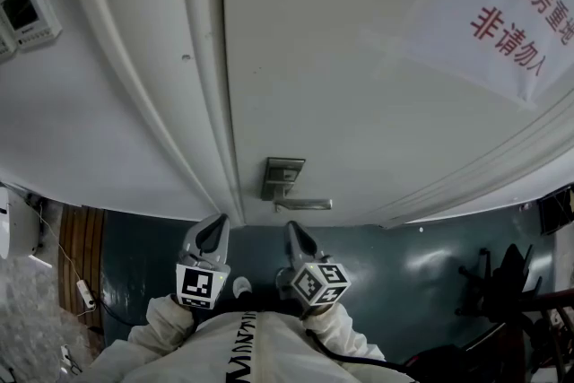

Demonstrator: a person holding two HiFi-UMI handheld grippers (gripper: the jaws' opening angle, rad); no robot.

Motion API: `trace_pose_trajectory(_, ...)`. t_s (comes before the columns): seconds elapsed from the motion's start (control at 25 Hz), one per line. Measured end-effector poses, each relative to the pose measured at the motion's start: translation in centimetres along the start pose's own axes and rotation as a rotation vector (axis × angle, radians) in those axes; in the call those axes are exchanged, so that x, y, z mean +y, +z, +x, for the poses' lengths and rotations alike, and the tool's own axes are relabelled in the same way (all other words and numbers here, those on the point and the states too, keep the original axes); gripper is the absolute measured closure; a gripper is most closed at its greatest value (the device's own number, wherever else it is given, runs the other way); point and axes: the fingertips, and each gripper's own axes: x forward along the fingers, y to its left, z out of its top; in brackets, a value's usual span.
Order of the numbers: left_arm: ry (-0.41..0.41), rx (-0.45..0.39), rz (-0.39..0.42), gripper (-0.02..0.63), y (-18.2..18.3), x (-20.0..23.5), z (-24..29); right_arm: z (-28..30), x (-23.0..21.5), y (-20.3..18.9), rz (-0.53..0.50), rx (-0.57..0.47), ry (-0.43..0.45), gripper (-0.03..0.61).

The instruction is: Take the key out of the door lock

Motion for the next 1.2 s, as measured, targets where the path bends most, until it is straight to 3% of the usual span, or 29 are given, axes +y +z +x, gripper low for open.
trace_pose_trajectory(0.12,-0.006,0.007,0.011,0.615,-0.1,-0.1,0.0,0.7,-0.5,-1.0,0.148,0.008,0.045,0.527)
trace_pose_trajectory(0.36,-0.017,0.026,0.03,0.615,-0.4,-0.2,-0.2,2.2,-1.3,-2.8,0.564,-0.016,0.178,0.467)
trace_pose_trajectory(0.6,-0.019,0.041,0.041,0.615,-0.7,0.1,-0.7,3.6,-2.9,-3.3,0.821,-0.083,0.242,0.414)
trace_pose_trajectory(0.72,-0.02,0.048,0.042,0.615,-0.9,0.1,-0.9,4.4,-2.7,-3.4,0.885,-0.101,0.287,0.408)
trace_pose_trajectory(0.92,-0.018,0.054,0.041,0.615,-1.2,0.3,-1.2,5.5,-3.4,-4.1,1.011,-0.143,0.273,0.421)
trace_pose_trajectory(1.2,-0.026,0.064,0.036,0.615,-1.5,0.0,-1.4,6.2,-3.5,-3.9,1.032,-0.169,0.288,0.465)
